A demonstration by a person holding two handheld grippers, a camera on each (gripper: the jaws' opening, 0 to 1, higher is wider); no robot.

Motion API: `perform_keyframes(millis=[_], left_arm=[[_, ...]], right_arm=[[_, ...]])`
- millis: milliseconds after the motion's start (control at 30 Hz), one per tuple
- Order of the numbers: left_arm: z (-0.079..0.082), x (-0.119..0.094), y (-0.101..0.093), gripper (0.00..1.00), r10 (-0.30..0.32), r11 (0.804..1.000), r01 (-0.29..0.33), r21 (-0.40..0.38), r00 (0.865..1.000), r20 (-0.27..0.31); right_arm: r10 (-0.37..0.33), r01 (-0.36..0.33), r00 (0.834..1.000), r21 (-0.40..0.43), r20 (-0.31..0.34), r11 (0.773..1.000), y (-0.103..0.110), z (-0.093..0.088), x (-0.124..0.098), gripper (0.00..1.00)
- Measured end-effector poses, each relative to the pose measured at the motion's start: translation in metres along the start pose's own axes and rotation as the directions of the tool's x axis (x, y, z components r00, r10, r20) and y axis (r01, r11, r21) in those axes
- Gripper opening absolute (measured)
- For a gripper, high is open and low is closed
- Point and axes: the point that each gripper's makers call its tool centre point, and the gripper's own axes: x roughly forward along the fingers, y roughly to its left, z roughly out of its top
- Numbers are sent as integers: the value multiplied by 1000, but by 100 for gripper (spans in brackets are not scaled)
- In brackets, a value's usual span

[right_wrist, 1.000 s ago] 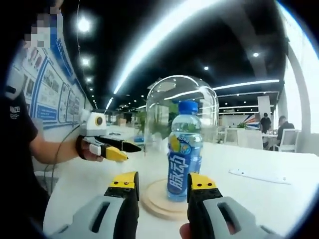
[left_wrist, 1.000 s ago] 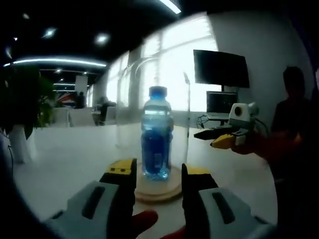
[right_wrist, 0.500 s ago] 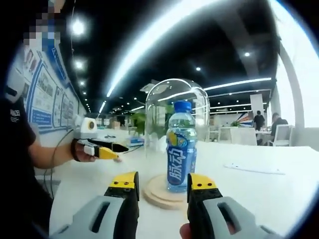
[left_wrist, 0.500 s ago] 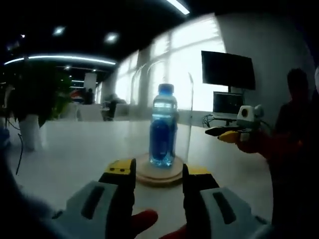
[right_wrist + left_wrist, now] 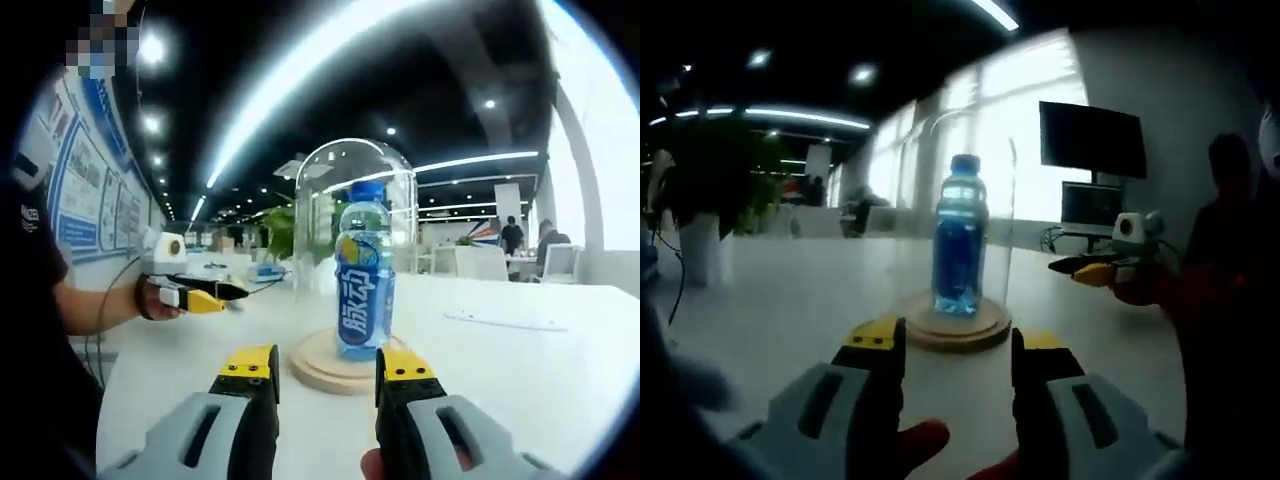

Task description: Open the cover put in the Mizone put the cover back on

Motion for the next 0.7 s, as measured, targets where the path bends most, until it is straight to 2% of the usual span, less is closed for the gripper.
perform_keyframes(millis=[167, 300, 500, 700], left_arm=[[-10, -5, 8, 33, 32, 999, -32, -34, 999, -10], [-13, -7, 7, 33, 32, 998, -32, -61, 999, 0], [-15, -7, 4, 33, 30, 998, -30, -63, 1000, -6], [-21, -6, -2, 33, 22, 999, -23, -27, 999, -31]], right_arm=[[-16, 16, 1000, -14, -14, 1000, 3, -9, -3, 30], [-34, 34, 999, 11, -21, 999, -1, -15, -5, 30], [-44, 44, 999, -3, -32, 999, 2, -17, -10, 30], [-57, 58, 998, 5, -34, 998, -2, -18, -13, 30]])
